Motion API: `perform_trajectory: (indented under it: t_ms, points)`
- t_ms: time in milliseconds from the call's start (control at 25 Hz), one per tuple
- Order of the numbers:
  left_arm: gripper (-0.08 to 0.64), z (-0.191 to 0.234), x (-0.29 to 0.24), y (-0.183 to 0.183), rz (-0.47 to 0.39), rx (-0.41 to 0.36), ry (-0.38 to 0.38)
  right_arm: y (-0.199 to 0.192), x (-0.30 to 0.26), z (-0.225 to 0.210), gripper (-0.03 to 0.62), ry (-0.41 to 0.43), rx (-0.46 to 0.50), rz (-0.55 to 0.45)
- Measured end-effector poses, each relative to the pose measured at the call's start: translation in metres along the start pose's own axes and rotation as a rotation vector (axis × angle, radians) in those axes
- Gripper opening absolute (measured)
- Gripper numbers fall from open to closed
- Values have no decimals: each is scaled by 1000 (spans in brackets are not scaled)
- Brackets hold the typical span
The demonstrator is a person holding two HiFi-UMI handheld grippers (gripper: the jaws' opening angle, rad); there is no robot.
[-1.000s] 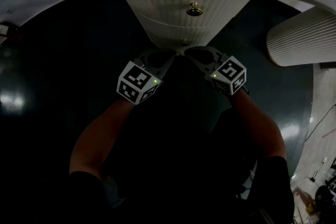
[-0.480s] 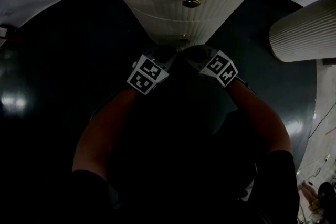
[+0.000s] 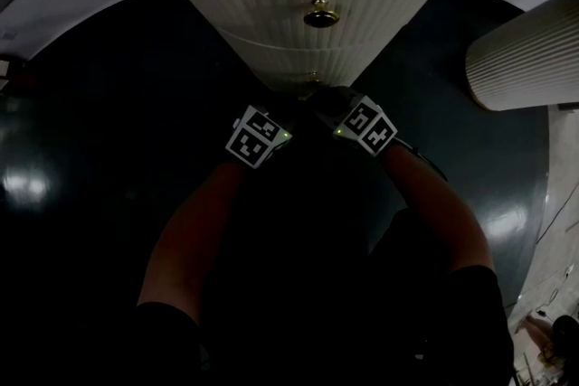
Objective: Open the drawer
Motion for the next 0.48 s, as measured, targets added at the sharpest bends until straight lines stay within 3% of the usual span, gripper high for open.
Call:
perform_trajectory:
  t_ms: [240,480]
  points:
    - [109,8,-14,-18,67,-30,42,-14,-9,-11,23,-48,-70,3]
    - [109,10,-22,-25,98,-25,40,-33,-18,-13,61,-68,-65,67]
Point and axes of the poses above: the fingertips, and each gripper's own axes: x backward along the fingers, z to its left, y out of its top, the point moved 6 cm from there along x, backward along the fingers, and after that the axes turned 7 degrees about z, right-handed, at the moved point
